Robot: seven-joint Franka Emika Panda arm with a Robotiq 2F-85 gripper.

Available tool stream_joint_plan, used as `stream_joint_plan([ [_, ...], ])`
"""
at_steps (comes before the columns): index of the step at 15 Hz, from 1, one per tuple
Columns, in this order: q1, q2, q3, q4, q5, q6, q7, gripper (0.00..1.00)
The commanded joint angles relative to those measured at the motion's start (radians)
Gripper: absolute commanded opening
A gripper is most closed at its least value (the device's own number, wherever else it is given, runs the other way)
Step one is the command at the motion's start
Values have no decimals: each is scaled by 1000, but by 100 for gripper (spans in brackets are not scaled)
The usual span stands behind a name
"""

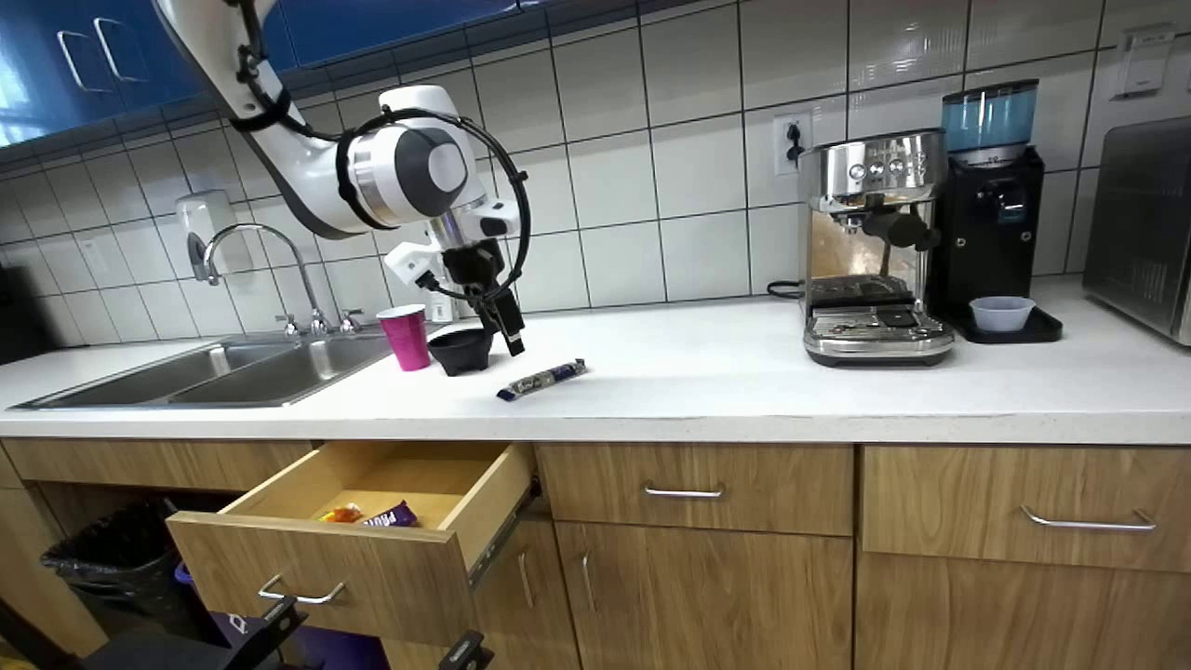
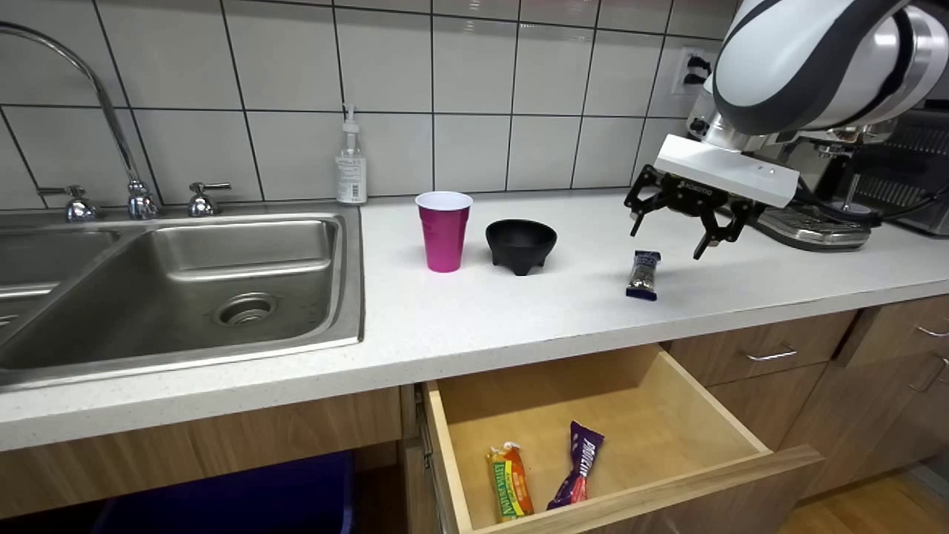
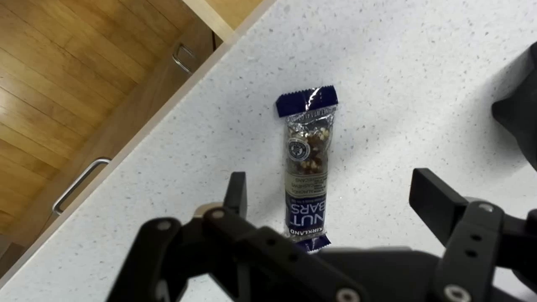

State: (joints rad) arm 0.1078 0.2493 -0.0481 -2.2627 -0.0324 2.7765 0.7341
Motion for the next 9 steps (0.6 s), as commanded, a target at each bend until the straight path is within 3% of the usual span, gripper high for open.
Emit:
stream_joint_plan([
  [1,-1,61,-14,85,23,-39,-23,100],
  [9,9,161,-39,191,39,-85,-13,100],
])
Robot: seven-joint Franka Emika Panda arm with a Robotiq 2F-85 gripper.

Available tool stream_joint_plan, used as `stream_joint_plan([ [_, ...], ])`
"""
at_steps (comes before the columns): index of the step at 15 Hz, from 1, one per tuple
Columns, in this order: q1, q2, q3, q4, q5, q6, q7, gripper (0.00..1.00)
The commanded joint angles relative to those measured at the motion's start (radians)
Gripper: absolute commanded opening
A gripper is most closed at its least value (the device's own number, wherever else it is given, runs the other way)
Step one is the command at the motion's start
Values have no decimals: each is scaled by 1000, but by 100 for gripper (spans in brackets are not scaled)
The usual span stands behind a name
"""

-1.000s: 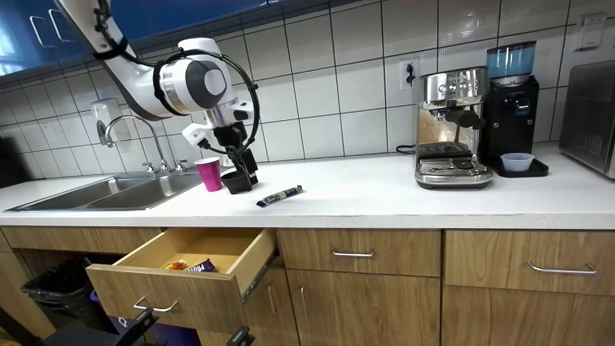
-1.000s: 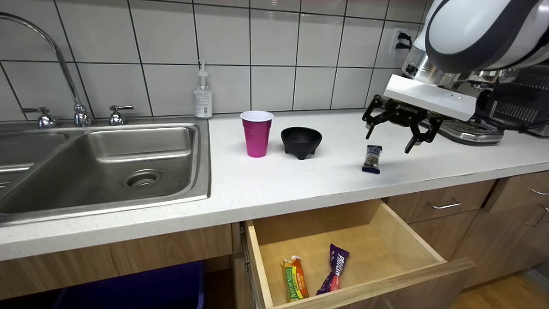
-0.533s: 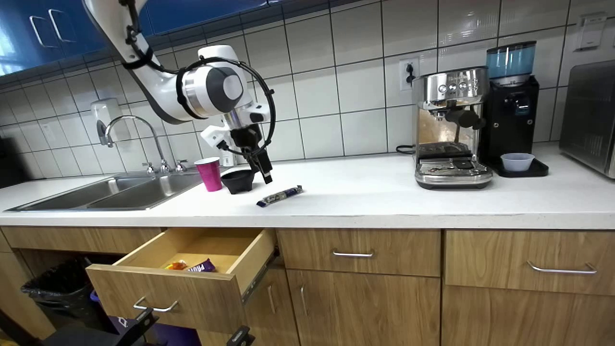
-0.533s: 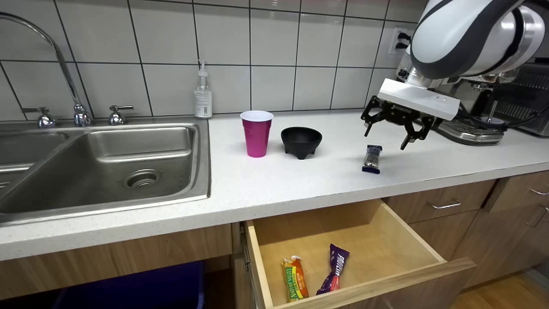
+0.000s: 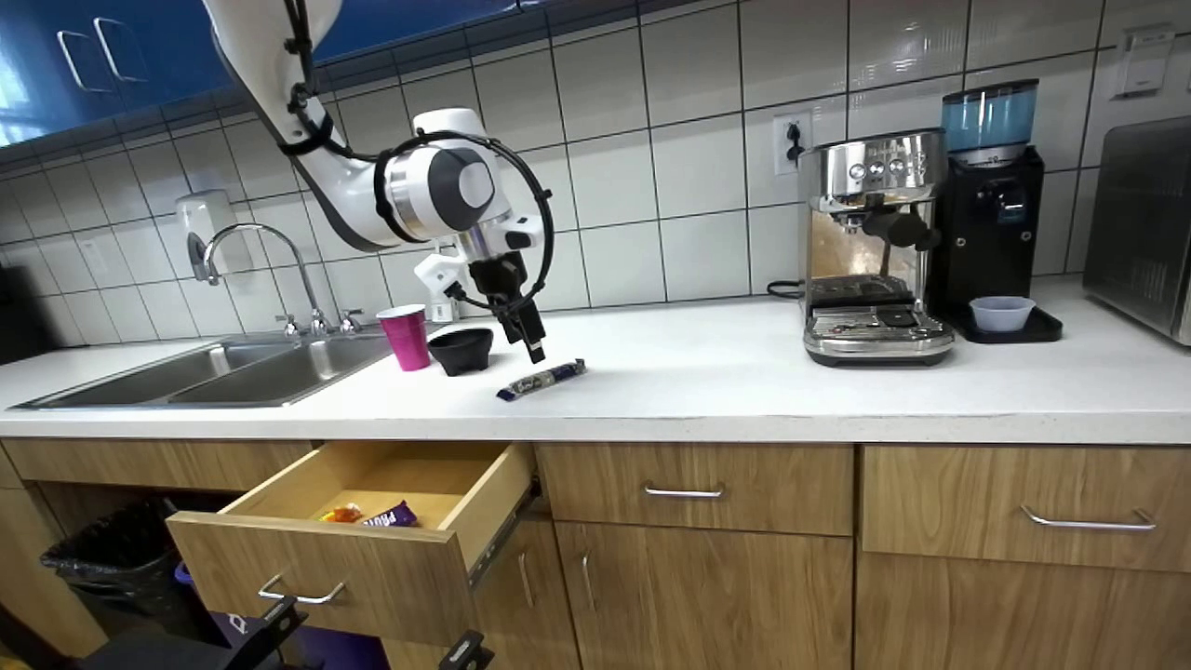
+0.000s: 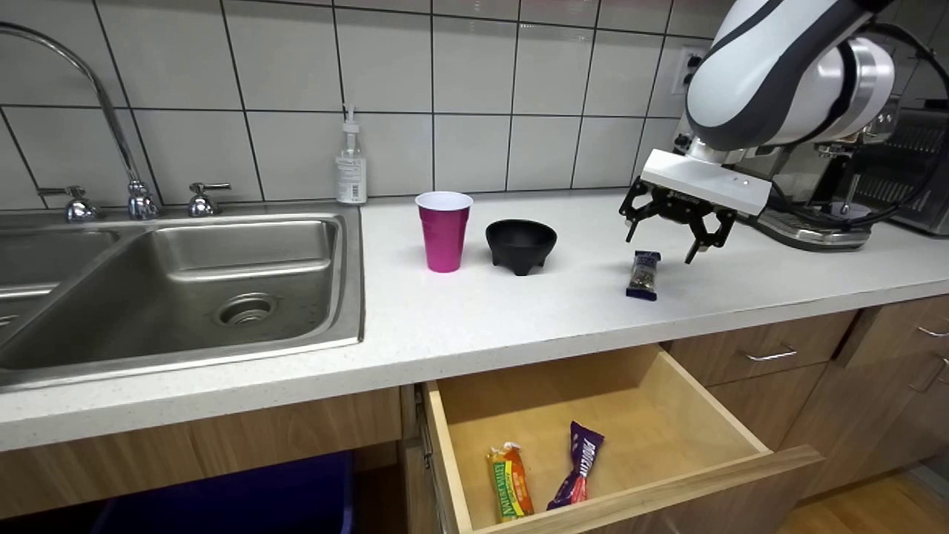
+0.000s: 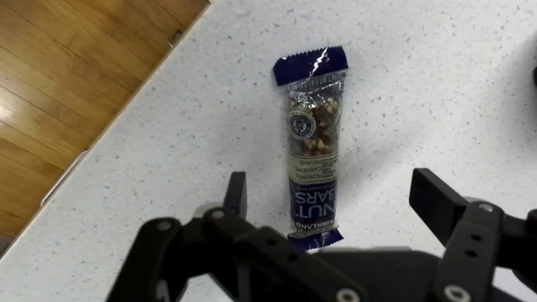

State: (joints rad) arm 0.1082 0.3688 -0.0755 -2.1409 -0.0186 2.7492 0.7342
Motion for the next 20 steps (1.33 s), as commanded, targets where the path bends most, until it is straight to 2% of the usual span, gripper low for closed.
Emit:
stream_joint_plan([
  [1,7,53,-10,81,29,-66,-15,100],
  [20,14,203,-28,255,39,-187,-10,100],
])
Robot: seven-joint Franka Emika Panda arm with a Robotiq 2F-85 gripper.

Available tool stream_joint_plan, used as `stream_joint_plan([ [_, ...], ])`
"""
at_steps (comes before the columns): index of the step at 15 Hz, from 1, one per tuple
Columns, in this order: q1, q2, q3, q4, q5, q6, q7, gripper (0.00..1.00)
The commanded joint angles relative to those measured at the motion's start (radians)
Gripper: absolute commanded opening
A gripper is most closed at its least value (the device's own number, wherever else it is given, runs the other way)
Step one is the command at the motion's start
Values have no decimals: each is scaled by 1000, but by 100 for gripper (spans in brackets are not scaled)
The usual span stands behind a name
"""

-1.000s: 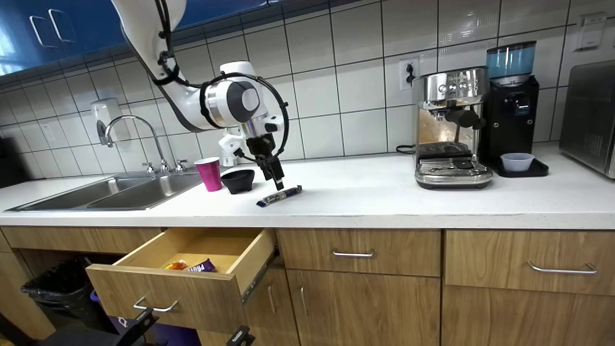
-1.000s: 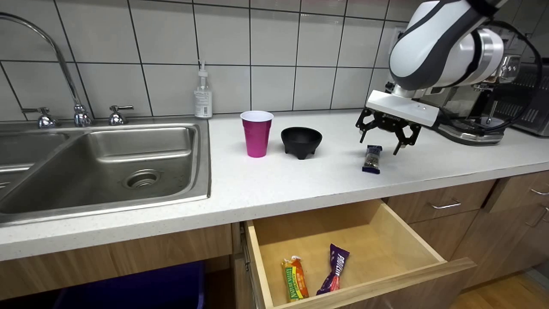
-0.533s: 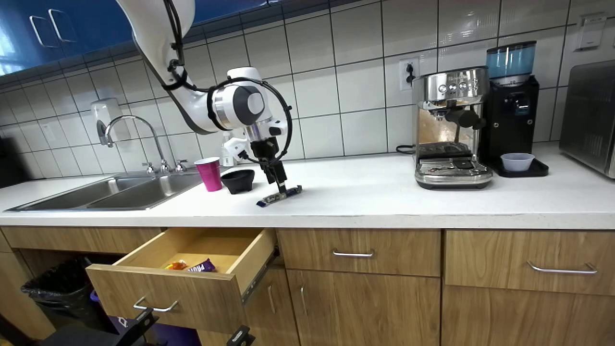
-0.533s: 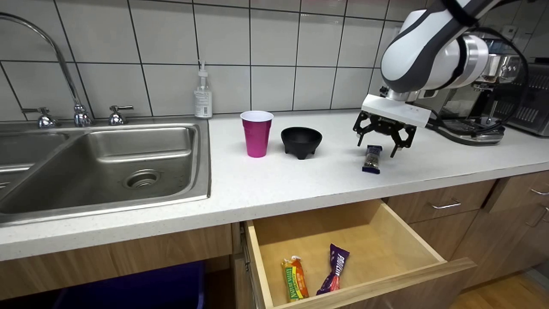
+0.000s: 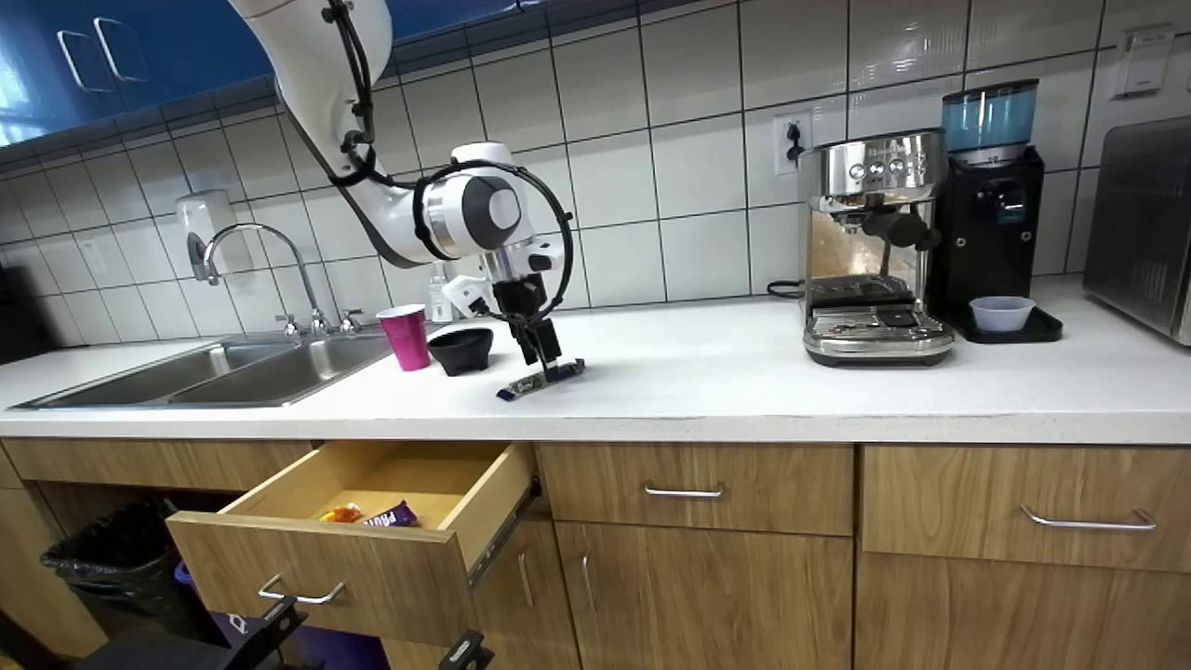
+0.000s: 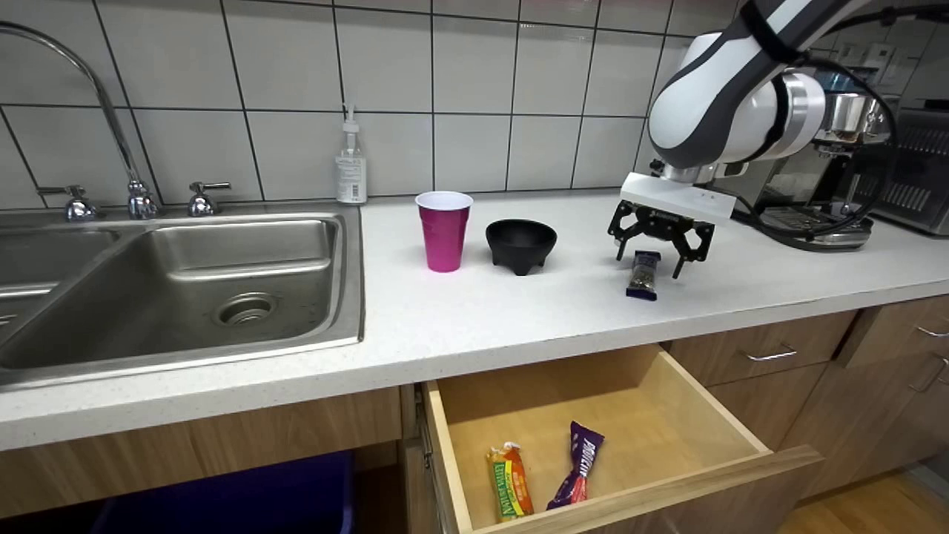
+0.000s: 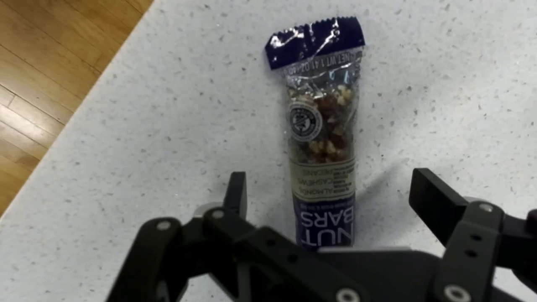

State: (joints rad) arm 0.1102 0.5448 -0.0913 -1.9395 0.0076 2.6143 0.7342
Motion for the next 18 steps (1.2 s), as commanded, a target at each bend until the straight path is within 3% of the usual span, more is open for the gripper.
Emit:
stream_joint_plan([
  [1,12,31,-12,60,14,-54,-10,100],
  [2,12,36,-13,66,14,-56,-9,90],
  [3,12,40,-13,70,15,-58,-9,72],
  [12,9,45,-11,84,18,-71,-11,5],
  [18,11,-1,-3,34,24,-41,-18,8],
])
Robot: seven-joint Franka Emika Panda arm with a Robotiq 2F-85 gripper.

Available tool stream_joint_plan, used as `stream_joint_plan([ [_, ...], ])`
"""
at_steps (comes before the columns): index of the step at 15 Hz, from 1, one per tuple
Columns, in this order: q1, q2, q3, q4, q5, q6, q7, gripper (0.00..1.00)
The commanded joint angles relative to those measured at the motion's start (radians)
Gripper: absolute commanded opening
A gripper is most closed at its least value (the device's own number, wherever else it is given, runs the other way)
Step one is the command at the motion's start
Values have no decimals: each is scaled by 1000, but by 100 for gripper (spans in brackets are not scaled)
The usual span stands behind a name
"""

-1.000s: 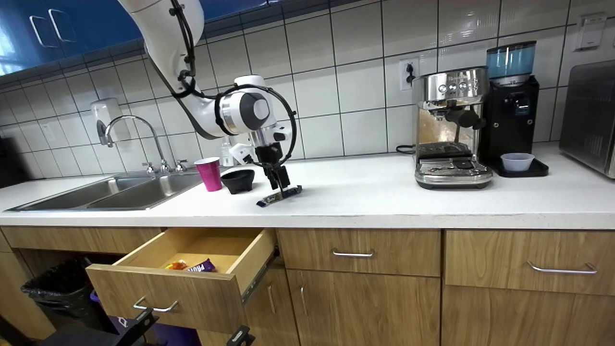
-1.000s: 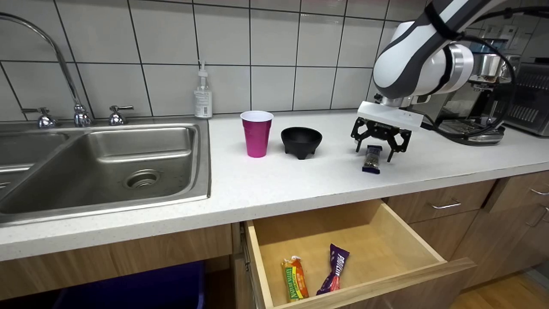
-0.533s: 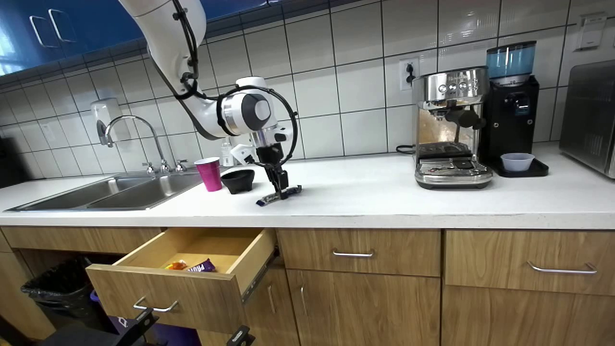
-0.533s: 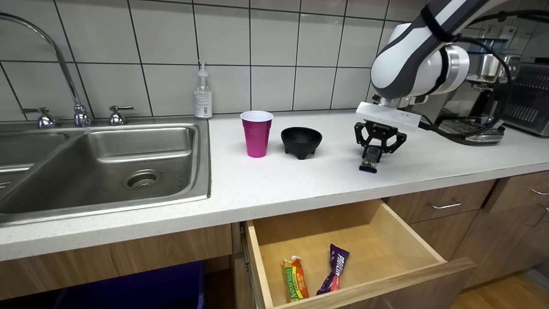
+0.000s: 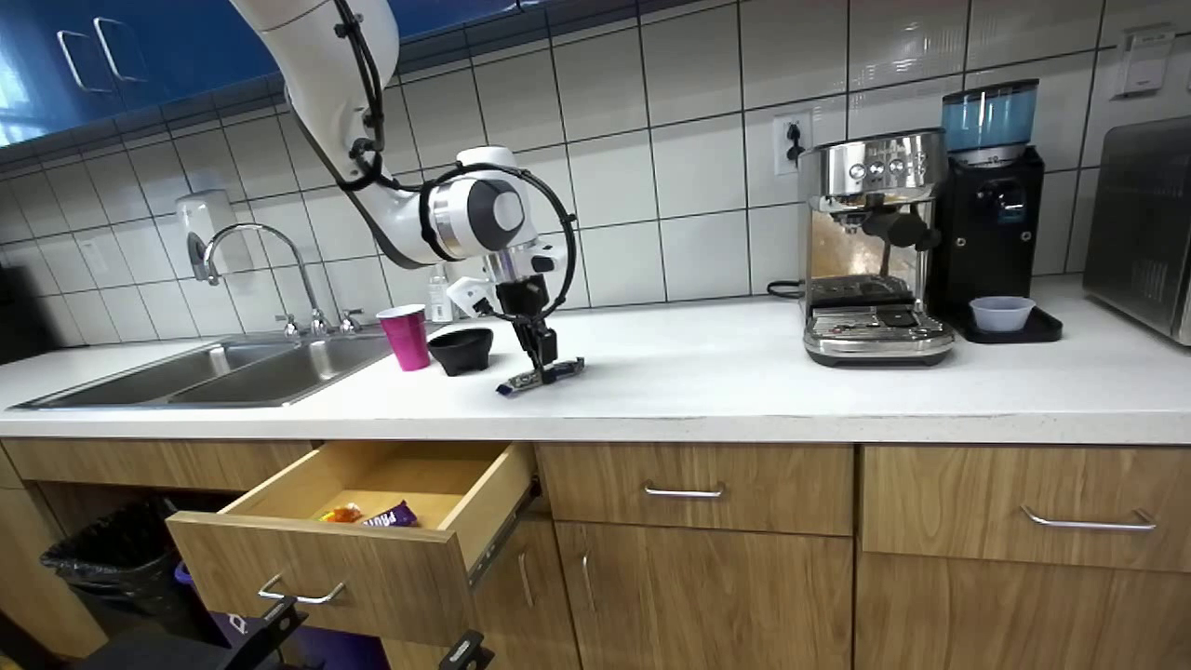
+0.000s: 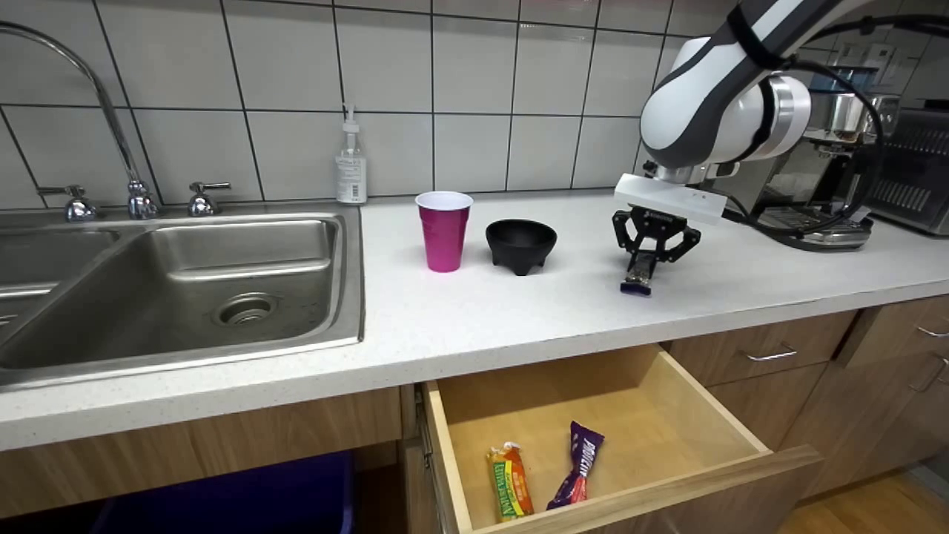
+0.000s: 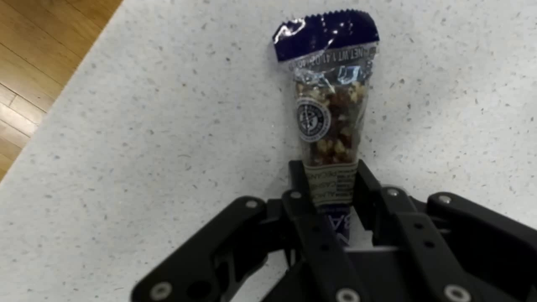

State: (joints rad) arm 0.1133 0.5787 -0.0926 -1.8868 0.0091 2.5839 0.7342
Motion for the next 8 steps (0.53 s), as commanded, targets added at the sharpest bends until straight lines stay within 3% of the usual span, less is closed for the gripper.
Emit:
stream_joint_plan([
  [1,10,-45,0,-28,23,-6,-19,8],
  [8,37,-116,2,-106,12,19,-16,8],
])
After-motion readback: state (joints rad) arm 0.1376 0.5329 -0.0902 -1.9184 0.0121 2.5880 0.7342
